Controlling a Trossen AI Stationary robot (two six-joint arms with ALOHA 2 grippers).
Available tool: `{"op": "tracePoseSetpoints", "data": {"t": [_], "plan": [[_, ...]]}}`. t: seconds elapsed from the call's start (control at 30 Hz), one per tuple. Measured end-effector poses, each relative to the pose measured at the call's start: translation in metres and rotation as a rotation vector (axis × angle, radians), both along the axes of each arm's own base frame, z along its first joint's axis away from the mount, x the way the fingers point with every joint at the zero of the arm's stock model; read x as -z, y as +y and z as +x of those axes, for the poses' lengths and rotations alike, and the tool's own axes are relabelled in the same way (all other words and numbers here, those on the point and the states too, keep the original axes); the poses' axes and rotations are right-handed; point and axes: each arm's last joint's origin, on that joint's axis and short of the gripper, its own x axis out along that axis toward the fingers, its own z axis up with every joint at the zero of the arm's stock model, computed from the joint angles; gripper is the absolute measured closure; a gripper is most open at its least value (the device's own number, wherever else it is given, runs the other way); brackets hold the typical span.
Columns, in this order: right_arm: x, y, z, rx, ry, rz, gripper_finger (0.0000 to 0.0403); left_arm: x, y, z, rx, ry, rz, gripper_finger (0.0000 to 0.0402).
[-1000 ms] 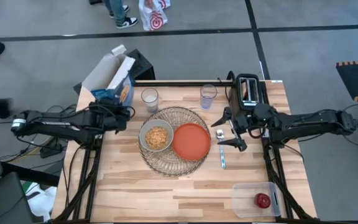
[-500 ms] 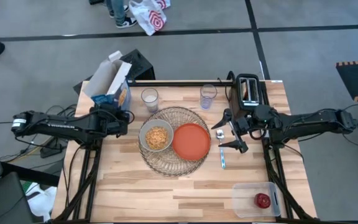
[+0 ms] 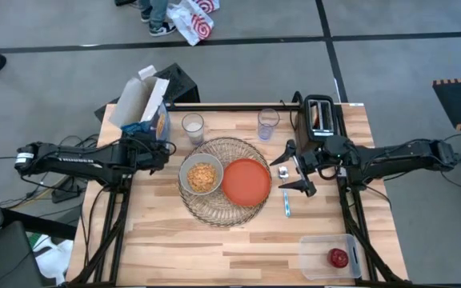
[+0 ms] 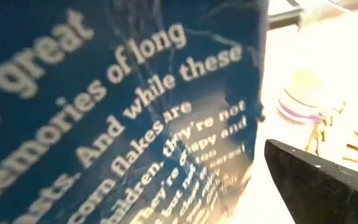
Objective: Arrange a breakfast setting
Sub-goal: Pour the cereal into the gray bowl
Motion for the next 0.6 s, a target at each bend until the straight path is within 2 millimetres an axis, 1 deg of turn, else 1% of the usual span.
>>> {"op": "tracePoseSetpoints", "data": {"t": [0.13, 0.3, 0.6], "plan": [[0.005, 0.000, 0.007, 0.000, 0.020, 0.008, 0.0014, -0.003, -0.002, 0.001, 0.042, 0.008, -0.087, 0.0052], [0.008, -0.001, 0.014, 0.000, 0.010, 0.015, 0.0014, -0.006, -0.004, -0.005, 0.029, 0.048, -0.177, 0.0053], [0.008, -0.001, 0.014, 0.000, 0.015, 0.021, 0.0014, -0.017, -0.008, -0.004, 0.096, 0.059, -0.320, 0.0053]]}}
